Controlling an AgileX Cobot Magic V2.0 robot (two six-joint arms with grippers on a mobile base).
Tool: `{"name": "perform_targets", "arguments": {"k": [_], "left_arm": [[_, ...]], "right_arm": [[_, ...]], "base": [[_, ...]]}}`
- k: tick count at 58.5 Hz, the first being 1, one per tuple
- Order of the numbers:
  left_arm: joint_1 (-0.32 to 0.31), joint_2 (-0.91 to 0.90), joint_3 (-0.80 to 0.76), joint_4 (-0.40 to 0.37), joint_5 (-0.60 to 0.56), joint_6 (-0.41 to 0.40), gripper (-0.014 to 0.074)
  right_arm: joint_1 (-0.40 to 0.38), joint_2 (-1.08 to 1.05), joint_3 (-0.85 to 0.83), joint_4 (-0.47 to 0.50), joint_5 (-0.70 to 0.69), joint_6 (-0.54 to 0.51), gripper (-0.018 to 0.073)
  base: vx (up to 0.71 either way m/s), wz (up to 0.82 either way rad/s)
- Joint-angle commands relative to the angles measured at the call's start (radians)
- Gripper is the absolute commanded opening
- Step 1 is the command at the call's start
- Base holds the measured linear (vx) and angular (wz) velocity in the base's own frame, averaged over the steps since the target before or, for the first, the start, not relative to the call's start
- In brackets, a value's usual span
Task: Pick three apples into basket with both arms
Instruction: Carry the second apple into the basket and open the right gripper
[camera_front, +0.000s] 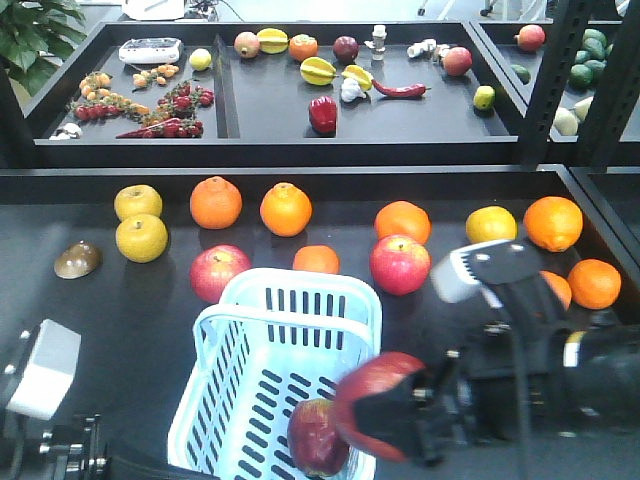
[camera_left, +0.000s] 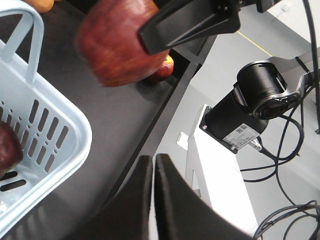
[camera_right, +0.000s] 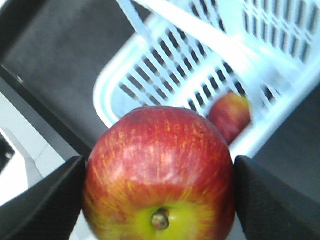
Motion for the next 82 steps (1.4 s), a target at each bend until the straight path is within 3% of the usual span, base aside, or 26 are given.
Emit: {"name": "perform_targets", "arguments": {"k": [1,16,32,39,44,54,61,69,78,82], "left_arm": [[0.0,-0.013,-0.03,0.02,-0.002,-0.002,-0.0006],[0.0,-0.013,-0.03,0.02,-0.002,-0.002,-0.0006],[0.0,-0.013,-0.03,0.019,-0.002,-0.002,-0.0006],[0.0,-0.013,-0.03,0.019,-0.002,-0.002,-0.0006],[0.0,-0.013,-0.03,0.019,-0.002,-0.002,-0.0006],[0.0,-0.013,-0.03,0.019,-0.002,-0.002,-0.0006],[0.0,-0.013,-0.03,0.02,-0.001,-0.002,-0.0006],[0.0,-0.013,-0.03,0.019,-0.003,-0.002,-0.0006],[0.0,-0.013,-0.03,0.019,0.001,-0.002,-0.0006],[0.0,-0.013,-0.03,0.019,0.001,-0.002,-0.0006]], "right_arm": [[0.064,0.04,-0.026,0.04,-0.139,-0.003,0.0],[0.103,0.215,-0.031,0.062,-0.33,-0.123,0.0126],[0.103,0.249,-0.031,0.15,-0.388,-0.256,0.0514],[0.103,0.249,-0.031,0.149,-0.388,-0.293,0.0618],[0.103,0.249,-0.031,0.149,-0.388,-0.293,0.0638],[0.103,0.247,-0.031,0.15,-0.382,-0.291,0.0609],[0.103,0.216,-0.031,0.15,-0.324,-0.285,0.0525],[0.097,0.135,-0.031,0.147,-0.214,-0.278,0.032],[0.077,0.022,-0.031,0.051,-0.031,-0.226,-0.0018],[0.045,-0.017,-0.031,-0.054,0.066,-0.102,-0.0013]], "base": [[0.0,0.0],[0.0,0.0],[0.0,0.0],[0.0,0.0],[0.0,0.0],[0.0,0.0],[0.0,0.0],[0.0,0.0],[0.0,0.0],[0.0,0.0]]}}
